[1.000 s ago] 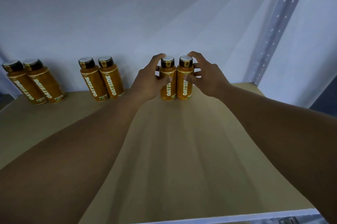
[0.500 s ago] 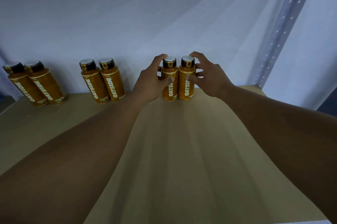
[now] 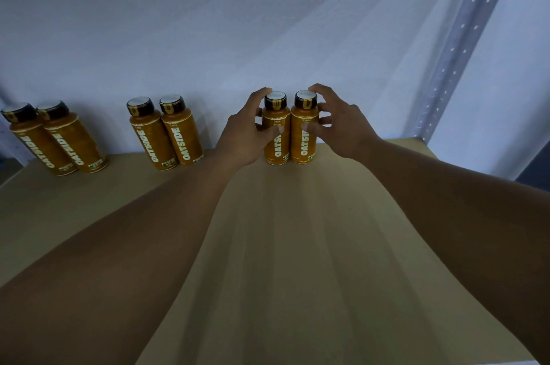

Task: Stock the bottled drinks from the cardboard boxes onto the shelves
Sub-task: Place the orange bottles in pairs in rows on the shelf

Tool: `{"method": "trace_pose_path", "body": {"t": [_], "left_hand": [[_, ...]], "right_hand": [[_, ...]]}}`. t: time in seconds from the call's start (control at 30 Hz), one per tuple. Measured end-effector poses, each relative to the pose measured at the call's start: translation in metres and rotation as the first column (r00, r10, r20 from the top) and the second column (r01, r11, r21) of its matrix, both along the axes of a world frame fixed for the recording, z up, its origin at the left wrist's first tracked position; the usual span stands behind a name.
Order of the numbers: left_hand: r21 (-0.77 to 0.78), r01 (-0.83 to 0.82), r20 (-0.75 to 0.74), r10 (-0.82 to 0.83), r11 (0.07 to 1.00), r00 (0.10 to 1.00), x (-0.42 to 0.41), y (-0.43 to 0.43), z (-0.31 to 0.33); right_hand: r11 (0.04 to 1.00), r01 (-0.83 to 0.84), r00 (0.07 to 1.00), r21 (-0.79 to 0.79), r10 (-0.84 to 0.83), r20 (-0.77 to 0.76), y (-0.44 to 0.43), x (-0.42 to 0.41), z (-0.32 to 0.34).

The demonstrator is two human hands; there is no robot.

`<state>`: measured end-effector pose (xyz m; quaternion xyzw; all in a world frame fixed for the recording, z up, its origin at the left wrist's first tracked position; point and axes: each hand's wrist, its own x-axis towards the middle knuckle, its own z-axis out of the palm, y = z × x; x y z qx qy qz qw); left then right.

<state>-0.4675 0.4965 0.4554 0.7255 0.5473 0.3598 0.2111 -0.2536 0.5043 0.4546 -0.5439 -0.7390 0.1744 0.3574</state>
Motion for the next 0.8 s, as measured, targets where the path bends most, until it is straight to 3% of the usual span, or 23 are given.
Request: {"method": "trace_pose_path", "body": {"t": [0.53, 0.8], "left_hand": [[0.021, -0.012, -0.041, 0.013, 1.0, 0.999, -0.0008, 0.007, -0.0031], [-0.006, -0.013, 0.037, 0.013, 1.0, 0.999, -0.0012, 0.0026, -0.0069]], "right_hand": [[1.0, 0.029, 1.0, -0.009, -0.029, 0.011, 0.0038, -0.0033, -0.0013], [0.997, -0.006, 0.999, -0.076, 0.002, -0.055, -0.0024, 0.0003, -0.0024]]}}
